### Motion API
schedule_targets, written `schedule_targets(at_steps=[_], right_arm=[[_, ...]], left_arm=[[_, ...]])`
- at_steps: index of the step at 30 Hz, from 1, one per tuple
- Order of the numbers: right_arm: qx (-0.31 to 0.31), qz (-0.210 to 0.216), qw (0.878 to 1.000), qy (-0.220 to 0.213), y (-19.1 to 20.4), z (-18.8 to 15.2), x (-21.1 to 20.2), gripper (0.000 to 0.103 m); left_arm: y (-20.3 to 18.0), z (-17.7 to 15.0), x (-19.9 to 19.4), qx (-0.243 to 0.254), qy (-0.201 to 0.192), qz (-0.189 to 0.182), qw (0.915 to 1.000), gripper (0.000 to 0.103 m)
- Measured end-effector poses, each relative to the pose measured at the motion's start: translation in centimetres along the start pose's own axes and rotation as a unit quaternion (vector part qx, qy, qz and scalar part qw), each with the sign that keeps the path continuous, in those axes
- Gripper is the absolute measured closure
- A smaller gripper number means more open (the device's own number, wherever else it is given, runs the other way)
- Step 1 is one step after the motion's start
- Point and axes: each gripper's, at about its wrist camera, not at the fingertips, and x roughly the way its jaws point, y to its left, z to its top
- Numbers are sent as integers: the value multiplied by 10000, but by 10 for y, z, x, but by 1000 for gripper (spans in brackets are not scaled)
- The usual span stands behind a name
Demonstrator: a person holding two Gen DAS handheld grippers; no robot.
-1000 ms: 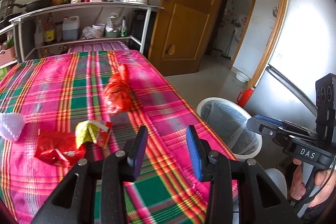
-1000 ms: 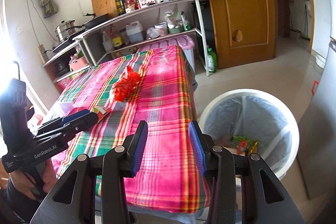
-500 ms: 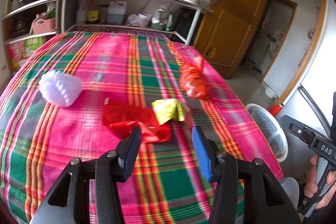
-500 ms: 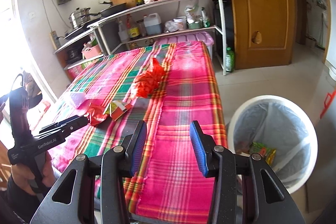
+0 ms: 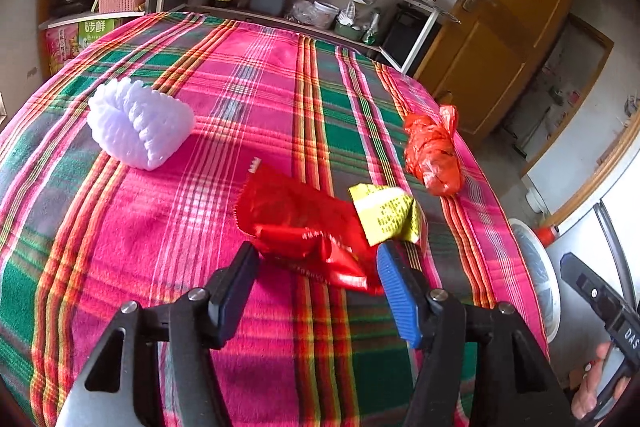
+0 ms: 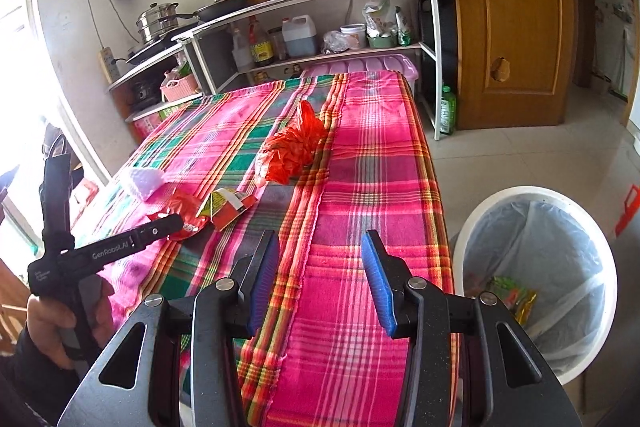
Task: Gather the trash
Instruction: 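Grasp the red wrapper with the left gripper while the right grasps the orange plastic bag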
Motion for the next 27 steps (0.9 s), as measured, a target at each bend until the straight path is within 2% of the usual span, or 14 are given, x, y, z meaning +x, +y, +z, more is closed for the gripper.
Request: schedule_targets(at_steps=[5, 7, 12, 13, 27], right_arm=[[-6, 4, 10000, 28, 0, 3, 7, 59], [-22, 18, 10000, 47, 0, 5, 11, 59], [-91, 71, 9999, 76, 7, 11, 21, 59], [-108, 82, 9999, 92, 9, 13, 24, 59], [-188, 60, 9997, 125, 39, 43, 71, 59]], left_arm=[[-5, 3, 6, 162, -74, 247, 9995, 40], [-6, 2, 7, 230, -105, 333, 9991, 45], [-1, 5, 7, 298, -119, 453, 9985, 66], [-1, 6, 7, 310, -119, 457, 9984, 67], [16, 18, -4, 313, -355, 257, 9985, 71]])
